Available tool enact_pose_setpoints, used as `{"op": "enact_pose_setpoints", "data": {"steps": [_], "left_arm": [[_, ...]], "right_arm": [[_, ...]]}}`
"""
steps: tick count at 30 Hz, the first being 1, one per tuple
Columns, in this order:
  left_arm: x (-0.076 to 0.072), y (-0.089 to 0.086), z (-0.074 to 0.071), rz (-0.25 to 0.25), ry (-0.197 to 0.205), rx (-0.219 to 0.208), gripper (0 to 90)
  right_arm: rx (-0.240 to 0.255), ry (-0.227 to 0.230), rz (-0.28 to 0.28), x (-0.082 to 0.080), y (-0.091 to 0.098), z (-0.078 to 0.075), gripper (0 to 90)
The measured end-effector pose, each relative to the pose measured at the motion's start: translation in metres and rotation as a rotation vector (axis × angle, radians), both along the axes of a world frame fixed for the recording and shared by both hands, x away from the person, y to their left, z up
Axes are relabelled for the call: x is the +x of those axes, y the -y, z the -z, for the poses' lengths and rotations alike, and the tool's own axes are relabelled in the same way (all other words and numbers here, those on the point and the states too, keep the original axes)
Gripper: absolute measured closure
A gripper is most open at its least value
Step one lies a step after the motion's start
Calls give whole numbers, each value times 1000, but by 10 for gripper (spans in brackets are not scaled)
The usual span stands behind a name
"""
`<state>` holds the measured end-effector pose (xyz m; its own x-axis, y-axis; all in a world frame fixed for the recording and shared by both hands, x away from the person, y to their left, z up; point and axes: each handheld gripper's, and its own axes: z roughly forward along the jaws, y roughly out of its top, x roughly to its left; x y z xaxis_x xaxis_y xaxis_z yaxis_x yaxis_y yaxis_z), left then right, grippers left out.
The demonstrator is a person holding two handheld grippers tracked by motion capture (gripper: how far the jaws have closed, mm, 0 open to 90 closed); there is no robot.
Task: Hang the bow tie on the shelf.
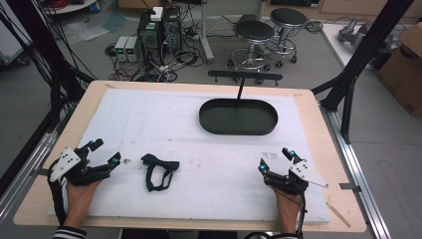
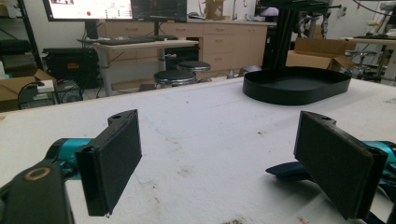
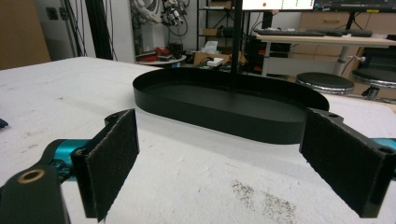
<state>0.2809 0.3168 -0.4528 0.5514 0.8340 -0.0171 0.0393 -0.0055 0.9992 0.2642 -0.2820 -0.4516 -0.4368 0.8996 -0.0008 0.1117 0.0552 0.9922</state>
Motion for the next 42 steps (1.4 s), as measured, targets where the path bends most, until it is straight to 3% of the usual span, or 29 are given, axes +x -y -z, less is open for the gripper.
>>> {"op": "enact_pose_setpoints", "data": {"steps": [18, 31, 35, 37, 42], "left_arm": [[0, 0, 0, 3, -1, 5, 151], [3, -1, -2, -18, -40, 2, 149], [5, 0, -14, 13, -75, 32, 145], [5, 1, -17, 18, -77, 31, 145], [6, 4, -32, 56, -96, 74, 145]], "right_arm": [[-5, 14, -2, -1, 0, 0, 111], [-13, 8, -5, 0, -1, 0, 111], [-11, 5, -5, 0, -1, 0, 110], [-11, 5, -5, 0, -1, 0, 111], [-17, 7, -3, 0, -1, 0, 110]]}}
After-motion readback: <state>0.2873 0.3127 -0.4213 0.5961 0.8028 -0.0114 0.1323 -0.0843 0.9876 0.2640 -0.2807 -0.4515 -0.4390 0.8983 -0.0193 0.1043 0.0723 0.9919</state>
